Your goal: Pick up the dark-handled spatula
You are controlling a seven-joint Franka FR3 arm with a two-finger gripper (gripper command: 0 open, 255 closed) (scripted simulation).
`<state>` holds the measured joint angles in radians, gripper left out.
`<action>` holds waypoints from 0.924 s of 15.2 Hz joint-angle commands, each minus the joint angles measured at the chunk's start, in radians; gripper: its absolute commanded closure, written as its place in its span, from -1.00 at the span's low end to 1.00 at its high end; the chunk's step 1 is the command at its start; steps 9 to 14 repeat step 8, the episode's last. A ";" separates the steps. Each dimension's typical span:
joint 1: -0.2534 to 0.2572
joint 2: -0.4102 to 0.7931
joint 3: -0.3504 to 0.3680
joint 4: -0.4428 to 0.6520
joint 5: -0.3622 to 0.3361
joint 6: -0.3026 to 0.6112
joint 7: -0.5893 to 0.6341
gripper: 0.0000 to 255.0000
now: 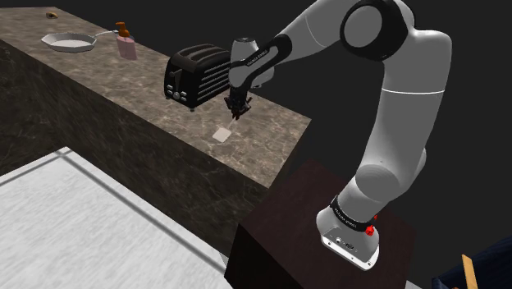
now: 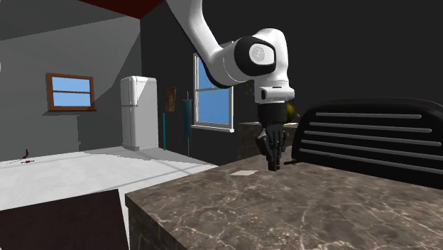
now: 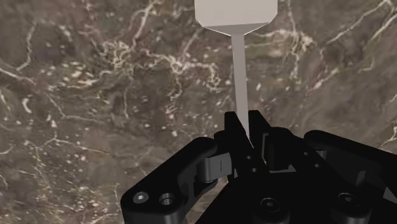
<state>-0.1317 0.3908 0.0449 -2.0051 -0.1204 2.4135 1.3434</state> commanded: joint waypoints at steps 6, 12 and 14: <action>-0.004 -0.064 0.005 0.013 0.011 -0.077 -0.013 1.00; -0.004 -0.065 0.005 0.014 0.011 -0.079 -0.013 1.00; -0.004 -0.065 0.005 0.014 0.011 -0.079 -0.013 1.00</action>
